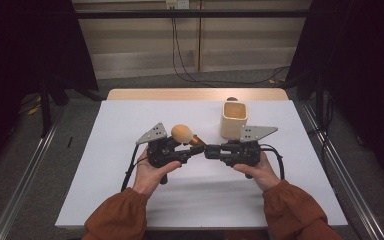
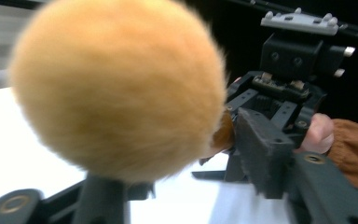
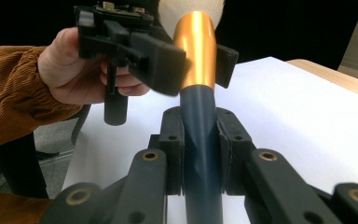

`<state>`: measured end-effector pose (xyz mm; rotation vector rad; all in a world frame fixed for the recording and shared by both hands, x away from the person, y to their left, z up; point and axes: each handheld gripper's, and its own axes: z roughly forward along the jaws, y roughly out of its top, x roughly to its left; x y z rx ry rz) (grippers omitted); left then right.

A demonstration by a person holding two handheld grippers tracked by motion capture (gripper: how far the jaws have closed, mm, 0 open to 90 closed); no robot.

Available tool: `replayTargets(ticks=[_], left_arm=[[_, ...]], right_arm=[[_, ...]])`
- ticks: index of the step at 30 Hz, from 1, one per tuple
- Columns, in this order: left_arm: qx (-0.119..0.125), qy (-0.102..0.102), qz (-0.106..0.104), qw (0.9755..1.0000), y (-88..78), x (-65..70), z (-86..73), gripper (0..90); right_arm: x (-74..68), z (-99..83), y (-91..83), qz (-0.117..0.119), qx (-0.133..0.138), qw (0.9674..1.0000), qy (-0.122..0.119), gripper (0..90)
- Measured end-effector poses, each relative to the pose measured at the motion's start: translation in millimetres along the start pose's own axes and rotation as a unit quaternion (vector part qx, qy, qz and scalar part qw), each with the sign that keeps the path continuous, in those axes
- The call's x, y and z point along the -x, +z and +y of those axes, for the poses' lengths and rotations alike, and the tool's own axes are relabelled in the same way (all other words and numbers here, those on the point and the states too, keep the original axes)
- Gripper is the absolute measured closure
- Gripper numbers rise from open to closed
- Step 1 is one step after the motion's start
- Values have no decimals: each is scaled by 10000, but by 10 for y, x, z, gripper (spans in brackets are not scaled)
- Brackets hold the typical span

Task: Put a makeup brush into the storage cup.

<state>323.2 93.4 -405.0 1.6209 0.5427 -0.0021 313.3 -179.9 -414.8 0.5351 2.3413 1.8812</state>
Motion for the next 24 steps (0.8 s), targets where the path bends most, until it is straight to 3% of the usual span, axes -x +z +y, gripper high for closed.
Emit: replayTargets(ticks=[17,24], left_arm=[[-11,-284,-311,9991,1,-22,52,639],[-59,-215,-310,9993,0,-6,61,649]], right_arm=[[17,-31,35,48,-137,9999,32,746],[12,-39,48,78,-167,9998,73,737]])
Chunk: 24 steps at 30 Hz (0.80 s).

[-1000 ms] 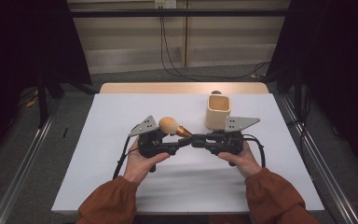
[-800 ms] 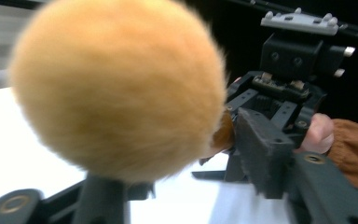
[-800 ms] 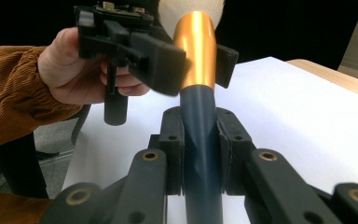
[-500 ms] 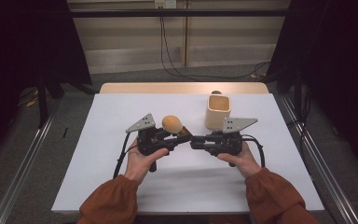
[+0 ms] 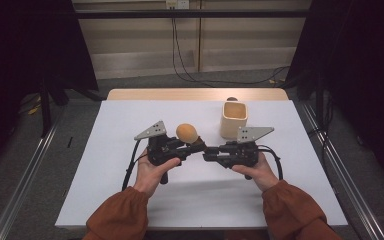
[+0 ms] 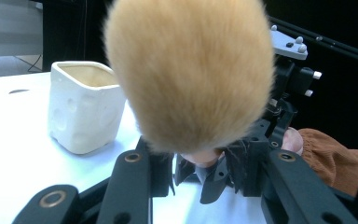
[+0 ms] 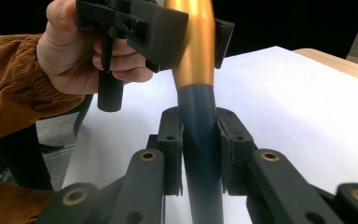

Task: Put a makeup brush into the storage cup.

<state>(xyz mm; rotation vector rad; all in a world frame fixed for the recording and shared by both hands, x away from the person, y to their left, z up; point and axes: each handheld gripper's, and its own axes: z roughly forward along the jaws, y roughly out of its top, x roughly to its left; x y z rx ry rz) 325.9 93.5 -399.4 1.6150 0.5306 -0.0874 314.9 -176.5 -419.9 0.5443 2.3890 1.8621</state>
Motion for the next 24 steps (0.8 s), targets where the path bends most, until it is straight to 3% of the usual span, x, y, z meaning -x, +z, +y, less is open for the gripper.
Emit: replayTargets(ticks=[9,12,13,14,17,18,21,24], left_arm=[[-15,65,126,9999,-13,-2,10,656],[-26,77,151,9999,-46,-10,24,657],[-26,77,151,9999,-46,-10,24,657],[-27,79,167,9998,-53,-14,26,657],[-11,43,193,9998,-76,-24,33,657],[1,41,224,9997,-100,-28,45,657],[-5,59,250,9997,-122,-34,54,658],[22,38,285,9996,-146,-41,65,658]], right_arm=[[-17,6,9,-83,-42,10000,-13,625],[-11,4,6,-165,-55,9998,49,510],[-11,4,6,-165,-55,9998,49,510],[-13,1,10,-177,-60,9998,67,448],[-18,3,13,-184,-67,9998,76,386],[-22,8,13,-201,-64,9997,84,323],[-25,8,9,-207,-47,9997,106,278],[-24,9,9,-246,-78,9995,154,158]])
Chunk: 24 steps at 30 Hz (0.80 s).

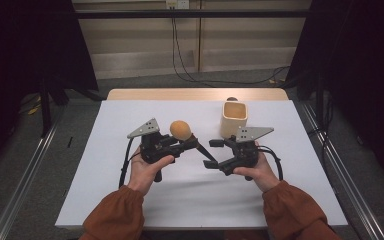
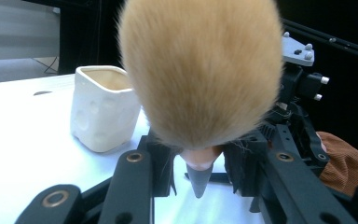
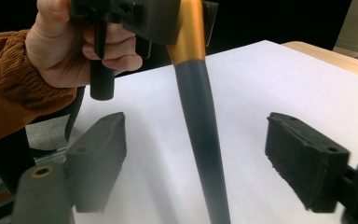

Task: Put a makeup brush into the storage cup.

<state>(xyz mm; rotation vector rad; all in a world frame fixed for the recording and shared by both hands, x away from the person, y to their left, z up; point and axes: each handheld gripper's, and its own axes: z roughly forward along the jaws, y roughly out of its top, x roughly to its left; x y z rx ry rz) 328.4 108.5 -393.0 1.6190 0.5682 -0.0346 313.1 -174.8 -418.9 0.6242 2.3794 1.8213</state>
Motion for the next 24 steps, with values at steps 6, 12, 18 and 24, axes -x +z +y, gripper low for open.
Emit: replayTargets(ticks=[6,12,18,24], left_arm=[[-66,28,84,9999,-29,-13,16,658],[-119,68,100,9999,-47,-13,40,658],[-170,115,140,9997,-82,-1,79,659],[-314,192,161,9992,-122,7,115,659]], right_arm=[[-10,6,-3,-72,32,10000,56,22],[-16,4,-9,-55,73,10000,12,10],[-10,-6,-29,-152,107,9998,12,6],[-13,-17,-37,-317,139,9994,17,4]])
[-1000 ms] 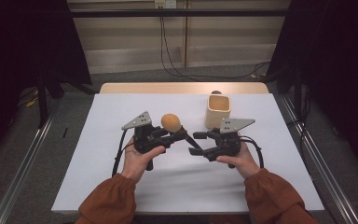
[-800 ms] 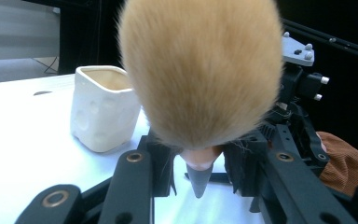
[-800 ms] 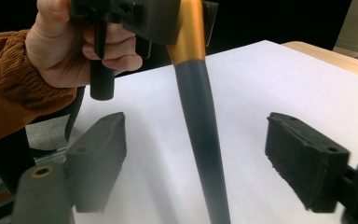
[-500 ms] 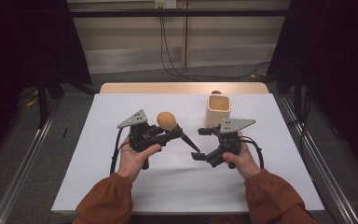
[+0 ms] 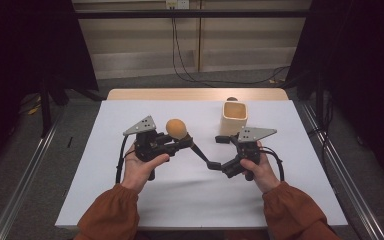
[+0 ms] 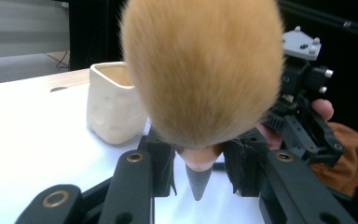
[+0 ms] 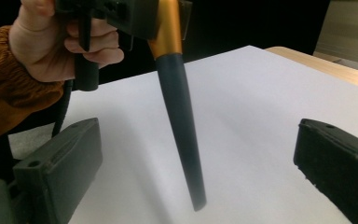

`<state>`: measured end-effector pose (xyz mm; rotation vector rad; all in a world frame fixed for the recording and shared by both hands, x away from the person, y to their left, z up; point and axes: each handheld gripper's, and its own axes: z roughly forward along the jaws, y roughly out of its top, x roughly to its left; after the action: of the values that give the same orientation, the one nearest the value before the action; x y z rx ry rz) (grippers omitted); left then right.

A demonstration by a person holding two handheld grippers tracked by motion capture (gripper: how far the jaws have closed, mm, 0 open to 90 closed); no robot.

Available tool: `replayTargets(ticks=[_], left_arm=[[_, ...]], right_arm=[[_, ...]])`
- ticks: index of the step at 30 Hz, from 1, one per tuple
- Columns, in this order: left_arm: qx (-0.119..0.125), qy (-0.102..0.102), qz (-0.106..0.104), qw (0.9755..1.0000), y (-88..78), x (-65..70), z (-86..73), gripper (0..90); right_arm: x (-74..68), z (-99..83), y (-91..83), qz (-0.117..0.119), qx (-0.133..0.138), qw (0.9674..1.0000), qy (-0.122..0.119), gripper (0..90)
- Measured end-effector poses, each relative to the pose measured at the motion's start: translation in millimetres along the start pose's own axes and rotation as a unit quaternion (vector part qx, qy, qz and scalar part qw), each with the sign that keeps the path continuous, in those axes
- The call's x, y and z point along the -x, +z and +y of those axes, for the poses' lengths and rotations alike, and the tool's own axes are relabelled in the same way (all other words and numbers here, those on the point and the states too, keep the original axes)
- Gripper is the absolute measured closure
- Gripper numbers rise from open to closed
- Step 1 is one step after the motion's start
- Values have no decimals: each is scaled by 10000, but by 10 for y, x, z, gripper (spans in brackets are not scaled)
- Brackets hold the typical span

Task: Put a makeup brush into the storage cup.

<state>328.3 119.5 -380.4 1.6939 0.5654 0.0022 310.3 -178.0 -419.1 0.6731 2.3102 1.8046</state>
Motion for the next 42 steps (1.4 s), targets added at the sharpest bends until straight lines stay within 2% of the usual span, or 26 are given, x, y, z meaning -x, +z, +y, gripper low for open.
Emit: replayTargets(ticks=[7,9,12,16,22,28,30,34,38,42], left_arm=[[-180,30,11,9998,-42,-5,38,659],[-298,64,34,9995,-59,-14,56,659],[-445,88,29,9990,-71,-17,91,659],[-626,130,13,9980,-81,-19,132,659],[-870,146,-2,9961,-77,-19,176,659],[-1086,173,-61,9939,-58,-19,228,659],[-1187,177,-53,9928,-43,-17,239,659],[-1354,170,-63,9906,2,-18,247,660],[-1428,166,-124,9895,42,-21,239,659],[-1501,156,-132,9885,86,-19,228,659]], right_arm=[[4,-9,-11,-8,-40,9999,99,4],[4,-13,-23,3,-48,9999,124,7],[1,-13,-27,-19,-88,9998,158,15],[-4,-23,-28,90,-231,9994,233,29],[-32,-44,-3,55,-294,9994,178,24],[-51,-49,33,40,-232,9996,121,39],[-66,-42,49,-57,-284,9996,-12,37],[-89,-52,97,114,-244,9996,-1,34],[-96,-65,146,119,9,9999,37,44],[-105,-60,182,173,-42,9998,31,49]])
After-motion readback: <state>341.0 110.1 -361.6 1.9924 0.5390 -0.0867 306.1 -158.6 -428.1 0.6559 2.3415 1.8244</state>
